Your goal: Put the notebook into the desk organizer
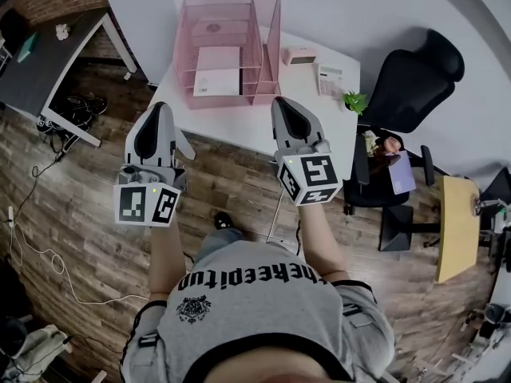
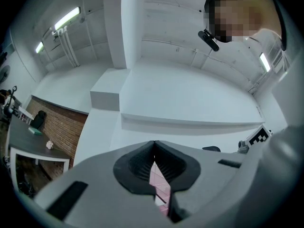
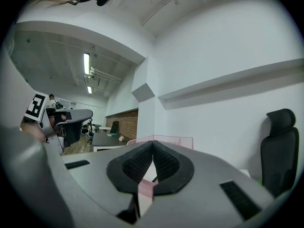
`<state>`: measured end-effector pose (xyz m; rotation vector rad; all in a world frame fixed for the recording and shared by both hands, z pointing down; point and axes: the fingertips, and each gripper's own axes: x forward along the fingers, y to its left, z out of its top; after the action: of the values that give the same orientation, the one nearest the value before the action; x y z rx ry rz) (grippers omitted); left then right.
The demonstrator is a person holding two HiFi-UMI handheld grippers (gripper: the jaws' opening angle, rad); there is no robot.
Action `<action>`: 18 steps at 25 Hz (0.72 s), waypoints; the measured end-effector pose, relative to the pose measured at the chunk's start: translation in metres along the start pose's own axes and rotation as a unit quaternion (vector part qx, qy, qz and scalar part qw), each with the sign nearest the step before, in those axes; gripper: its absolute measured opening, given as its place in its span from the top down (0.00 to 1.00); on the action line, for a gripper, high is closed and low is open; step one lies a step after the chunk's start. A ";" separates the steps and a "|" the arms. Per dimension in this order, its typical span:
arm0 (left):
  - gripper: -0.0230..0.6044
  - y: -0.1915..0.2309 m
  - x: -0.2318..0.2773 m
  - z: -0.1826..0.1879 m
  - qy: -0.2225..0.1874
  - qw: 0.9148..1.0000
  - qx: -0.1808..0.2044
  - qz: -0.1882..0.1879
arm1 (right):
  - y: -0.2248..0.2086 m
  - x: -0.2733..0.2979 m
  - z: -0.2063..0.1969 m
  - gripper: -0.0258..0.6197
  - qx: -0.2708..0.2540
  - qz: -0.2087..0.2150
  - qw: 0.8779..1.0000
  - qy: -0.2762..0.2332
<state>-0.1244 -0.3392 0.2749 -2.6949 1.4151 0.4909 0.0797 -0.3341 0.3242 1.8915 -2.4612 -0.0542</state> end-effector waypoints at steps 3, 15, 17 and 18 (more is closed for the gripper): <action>0.96 -0.012 -0.002 0.002 -0.001 1.000 0.002 -0.004 | -0.004 -0.015 0.006 0.96 -0.007 -0.007 1.000 -0.007; 0.96 -0.054 -0.016 0.011 -0.002 1.000 0.012 -0.016 | -0.023 -0.072 0.024 0.96 0.010 -0.041 0.998 -0.044; 0.96 -0.061 -0.018 0.013 -0.002 1.000 0.014 -0.018 | -0.025 -0.081 0.027 0.96 0.010 -0.044 0.998 -0.048; 0.96 -0.064 -0.019 0.014 -0.002 1.000 0.015 -0.020 | -0.026 -0.085 0.028 0.96 0.011 -0.045 0.998 -0.050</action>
<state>-0.0861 -0.2843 0.2615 -2.6907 1.3538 0.4690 0.1252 -0.2588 0.2946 2.0571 -2.4453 -0.1282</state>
